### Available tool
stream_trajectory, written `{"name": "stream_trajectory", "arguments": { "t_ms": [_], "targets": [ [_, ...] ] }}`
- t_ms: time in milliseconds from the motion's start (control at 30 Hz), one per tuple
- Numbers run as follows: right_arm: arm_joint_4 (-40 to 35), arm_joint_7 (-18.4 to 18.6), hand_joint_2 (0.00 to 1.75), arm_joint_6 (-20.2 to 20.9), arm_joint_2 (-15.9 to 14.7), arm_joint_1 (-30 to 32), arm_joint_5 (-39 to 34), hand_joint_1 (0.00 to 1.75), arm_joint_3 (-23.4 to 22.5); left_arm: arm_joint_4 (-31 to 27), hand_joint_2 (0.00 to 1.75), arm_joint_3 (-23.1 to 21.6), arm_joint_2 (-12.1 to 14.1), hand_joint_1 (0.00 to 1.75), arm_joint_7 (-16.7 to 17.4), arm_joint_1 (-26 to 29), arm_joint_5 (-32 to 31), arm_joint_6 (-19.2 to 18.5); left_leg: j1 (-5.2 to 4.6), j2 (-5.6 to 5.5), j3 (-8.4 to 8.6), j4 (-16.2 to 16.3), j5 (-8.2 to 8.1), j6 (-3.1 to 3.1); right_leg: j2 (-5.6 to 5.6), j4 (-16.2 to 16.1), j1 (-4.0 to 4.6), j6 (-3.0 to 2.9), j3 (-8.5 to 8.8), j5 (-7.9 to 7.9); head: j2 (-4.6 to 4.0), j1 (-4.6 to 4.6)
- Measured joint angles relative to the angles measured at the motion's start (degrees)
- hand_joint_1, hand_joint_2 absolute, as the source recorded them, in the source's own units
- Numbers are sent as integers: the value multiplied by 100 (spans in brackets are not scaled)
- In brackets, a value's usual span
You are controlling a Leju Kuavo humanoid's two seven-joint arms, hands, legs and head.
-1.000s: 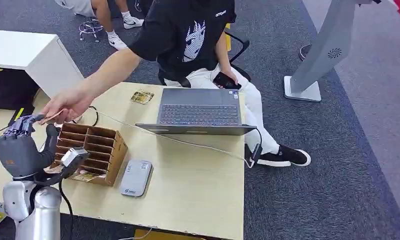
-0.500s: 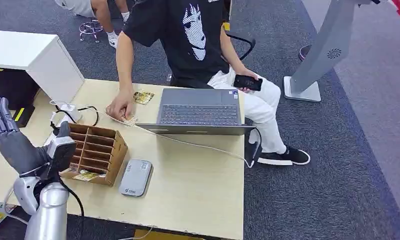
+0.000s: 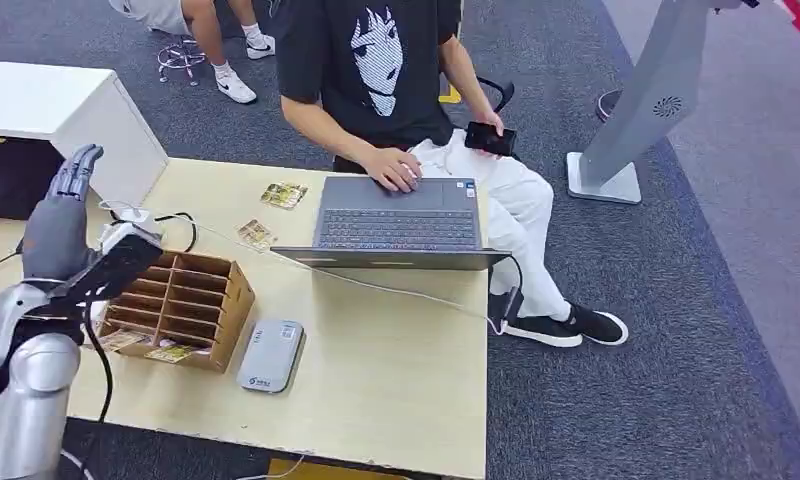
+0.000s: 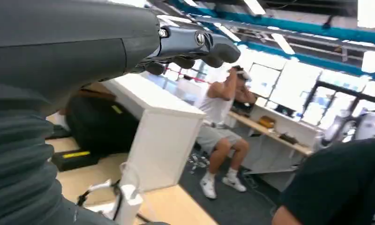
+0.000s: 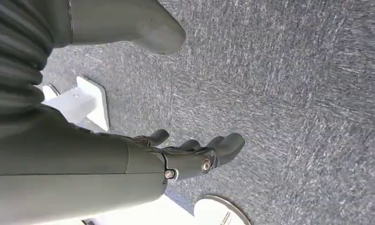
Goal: Pass the card to the sensor for recognition and then transmit it.
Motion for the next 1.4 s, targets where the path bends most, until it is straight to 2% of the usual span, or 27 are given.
{"name": "stream_trajectory", "arguments": {
  "t_ms": [100, 200, 300, 500, 633, 767, 933, 1033, 1233, 1400],
  "targets": [
    [0, 0, 175, 2, 0, 1, 20, 0, -44, -278, 175, -116, 160, 0, -112, 2, 72, 38, -3, 0, -1, 0, -1, 0, 1, -1, -3, 0, 2, 0, 0, 2],
    [0, 18, 175, -7, 0, 0, 26, 0, -74, -479, 175, -289, 351, 0, 139, 107, -502, 124, -4, 0, -3, 0, -1, 1, 1, -2, -3, 0, 2, 0, 0, 2],
    [0, 17, 175, -26, 0, 7, -7, 0, -140, -624, 175, -374, 793, 0, 404, 191, -904, -130, -3, 4, -3, 0, -2, 0, 3, -1, -2, 0, -5, -1, 0, -2],
    [0, 11, 175, -50, 0, 19, -15, 0, -247, -1028, 175, -431, 1579, 0, 409, 591, -1088, -473, 1, 9, -4, -2, -1, -1, 8, 4, 0, -2, -7, -2, 0, 2],
    [0, 11, 175, -50, 0, 29, -28, 0, -324, -1391, 175, -433, 2032, 0, 378, 1066, -1140, -490, -1, 8, -7, -2, -2, -1, 8, 4, -1, -1, -6, -2, 0, 2],
    [0, 7, 175, -39, 0, 39, -90, 0, -387, -1787, 175, -424, 2337, 0, 306, 1572, -1204, -444, -2, 4, -10, -2, -3, -1, 2, 1, -2, 0, -6, -3, 0, 2],
    [0, -15, 175, 120, -7, 43, -92, 0, -463, -2139, 175, -409, 2464, 0, 212, 2030, -1459, -348, -2, 4, -9, -2, -3, -1, 2, 1, -1, 0, -6, -3, 0, 0],
    [0, -17, 175, 138, -7, 47, -72, 0, -481, -2248, 175, -409, 2433, 0, 92, 2328, -1536, -210, -2, 4, -8, -2, -3, -1, 3, 2, -1, 0, -5, -2, 0, 2],
    [-2, -15, 175, 140, -7, 58, -17, 0, -536, -2289, 175, -433, 2239, 0, 41, 2970, -1785, 168, -2, 4, -9, -2, -3, -1, 2, 1, -2, 0, -6, -3, 0, 0],
    [-2, -15, 175, 138, -7, 63, -7, 0, -603, -2289, 175, -448, 1950, 0, 137, 3436, -1804, 419, -3, 5, -10, -2, -5, 0, 4, 0, -2, 1, -6, -3, 0, 2]
  ]
}}
